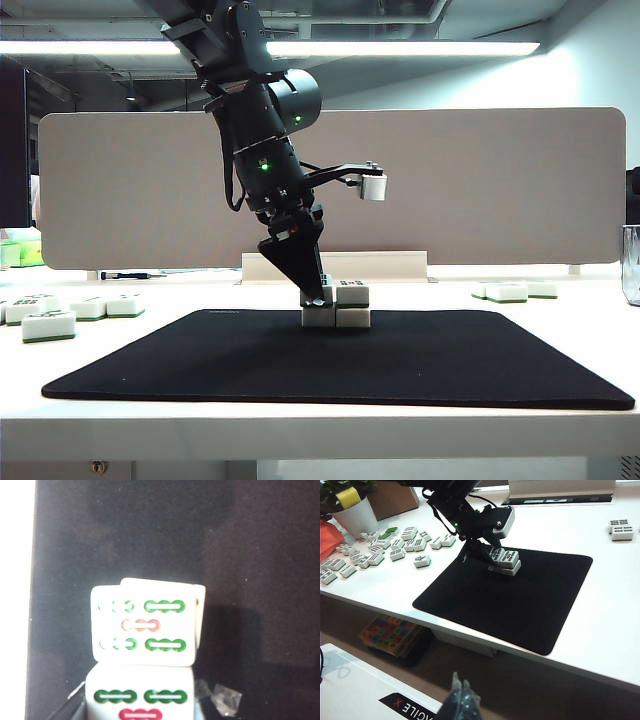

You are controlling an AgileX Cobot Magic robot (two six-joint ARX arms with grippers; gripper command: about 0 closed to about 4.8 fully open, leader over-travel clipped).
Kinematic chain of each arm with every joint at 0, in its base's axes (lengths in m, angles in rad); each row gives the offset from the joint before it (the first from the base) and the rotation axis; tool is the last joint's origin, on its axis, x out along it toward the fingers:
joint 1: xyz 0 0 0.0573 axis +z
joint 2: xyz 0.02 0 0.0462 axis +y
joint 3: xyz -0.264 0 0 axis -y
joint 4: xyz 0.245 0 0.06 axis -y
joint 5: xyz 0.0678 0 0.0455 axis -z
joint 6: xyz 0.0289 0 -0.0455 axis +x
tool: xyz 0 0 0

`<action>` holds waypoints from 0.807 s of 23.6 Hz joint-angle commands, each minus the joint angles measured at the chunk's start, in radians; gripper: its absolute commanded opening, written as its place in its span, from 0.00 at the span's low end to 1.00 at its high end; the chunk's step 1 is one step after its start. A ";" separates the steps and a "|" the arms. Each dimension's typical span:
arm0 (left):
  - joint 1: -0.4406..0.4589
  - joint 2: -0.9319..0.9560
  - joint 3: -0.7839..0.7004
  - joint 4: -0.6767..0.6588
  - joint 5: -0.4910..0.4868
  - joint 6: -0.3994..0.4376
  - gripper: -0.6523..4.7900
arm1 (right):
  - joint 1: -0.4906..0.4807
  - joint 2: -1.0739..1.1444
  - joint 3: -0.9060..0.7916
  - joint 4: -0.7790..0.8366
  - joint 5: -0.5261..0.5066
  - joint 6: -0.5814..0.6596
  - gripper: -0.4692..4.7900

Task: Arrange four mahjong tiles into a neat stack, creating two layers of paired tiles.

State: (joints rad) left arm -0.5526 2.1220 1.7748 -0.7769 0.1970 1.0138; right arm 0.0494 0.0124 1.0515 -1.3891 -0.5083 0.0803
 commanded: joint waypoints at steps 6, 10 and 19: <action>-0.002 -0.002 0.004 0.008 0.007 -0.001 0.64 | 0.000 -0.011 0.003 0.009 0.001 -0.003 0.09; -0.003 -0.002 0.004 0.008 0.010 -0.005 0.64 | 0.000 -0.011 0.003 0.009 0.001 -0.003 0.09; -0.008 -0.002 0.004 0.009 -0.003 -0.026 0.64 | 0.001 -0.011 0.003 0.009 0.001 -0.003 0.09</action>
State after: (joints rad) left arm -0.5591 2.1220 1.7756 -0.7734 0.2230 0.9936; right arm 0.0498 0.0124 1.0515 -1.3891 -0.5083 0.0803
